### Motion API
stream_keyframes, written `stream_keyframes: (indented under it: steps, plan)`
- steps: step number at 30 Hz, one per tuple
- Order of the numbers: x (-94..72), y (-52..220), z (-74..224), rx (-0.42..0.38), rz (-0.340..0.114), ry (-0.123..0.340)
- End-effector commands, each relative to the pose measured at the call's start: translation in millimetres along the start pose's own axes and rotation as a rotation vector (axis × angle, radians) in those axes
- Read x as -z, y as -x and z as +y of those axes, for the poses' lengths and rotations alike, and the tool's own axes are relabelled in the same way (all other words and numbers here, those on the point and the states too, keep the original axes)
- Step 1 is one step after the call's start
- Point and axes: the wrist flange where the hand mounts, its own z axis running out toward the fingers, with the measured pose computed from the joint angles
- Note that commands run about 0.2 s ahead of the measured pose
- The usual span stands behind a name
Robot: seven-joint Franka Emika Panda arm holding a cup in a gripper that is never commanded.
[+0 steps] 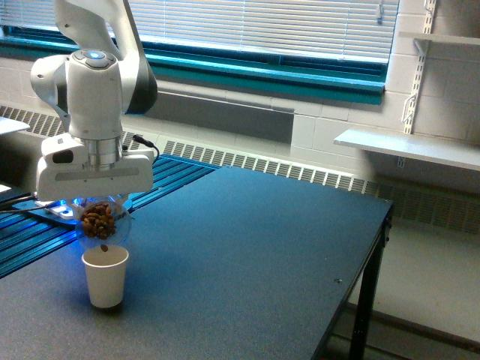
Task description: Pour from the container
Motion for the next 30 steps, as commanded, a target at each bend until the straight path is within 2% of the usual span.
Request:
stream_keyframes:
  steps: [1, 3, 11, 30]
  plan:
    - [0.7, -1.0, -4.0, 0.009, 0.002, 0.011]
    - [1.3, -7.8, -1.2, 0.018, 0.003, 0.023]
    - [-7.1, -7.4, -3.6, 0.048, 0.013, 0.064]
    - [0.6, -13.5, -18.9, 0.081, 0.026, 0.059]
